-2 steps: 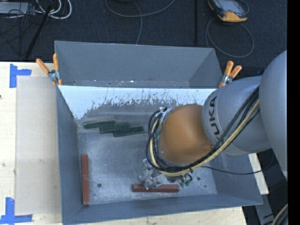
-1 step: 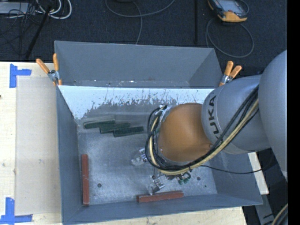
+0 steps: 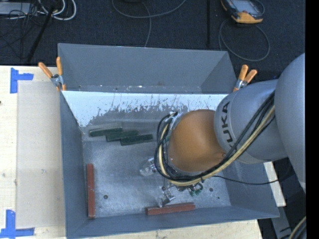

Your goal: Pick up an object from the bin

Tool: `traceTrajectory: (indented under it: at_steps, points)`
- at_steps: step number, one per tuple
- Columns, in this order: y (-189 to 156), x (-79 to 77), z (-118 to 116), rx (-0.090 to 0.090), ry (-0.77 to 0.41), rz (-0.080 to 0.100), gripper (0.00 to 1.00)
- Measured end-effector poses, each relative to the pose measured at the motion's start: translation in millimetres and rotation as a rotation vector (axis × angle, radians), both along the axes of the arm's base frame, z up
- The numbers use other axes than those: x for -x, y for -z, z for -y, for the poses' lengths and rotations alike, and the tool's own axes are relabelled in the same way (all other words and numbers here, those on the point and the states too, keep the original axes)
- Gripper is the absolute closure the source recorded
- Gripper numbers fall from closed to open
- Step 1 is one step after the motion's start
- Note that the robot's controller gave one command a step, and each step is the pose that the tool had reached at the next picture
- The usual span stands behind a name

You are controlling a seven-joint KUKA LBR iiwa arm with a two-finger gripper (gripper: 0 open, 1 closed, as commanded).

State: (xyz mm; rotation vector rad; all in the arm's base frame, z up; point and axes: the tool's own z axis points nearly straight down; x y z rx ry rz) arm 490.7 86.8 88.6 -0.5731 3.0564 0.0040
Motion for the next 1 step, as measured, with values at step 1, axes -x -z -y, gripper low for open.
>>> traceTrajectory:
  at_steps: [1]
  points:
    - [-23.1,5.7,39.8,0.004,-0.018,-0.022,0.00]
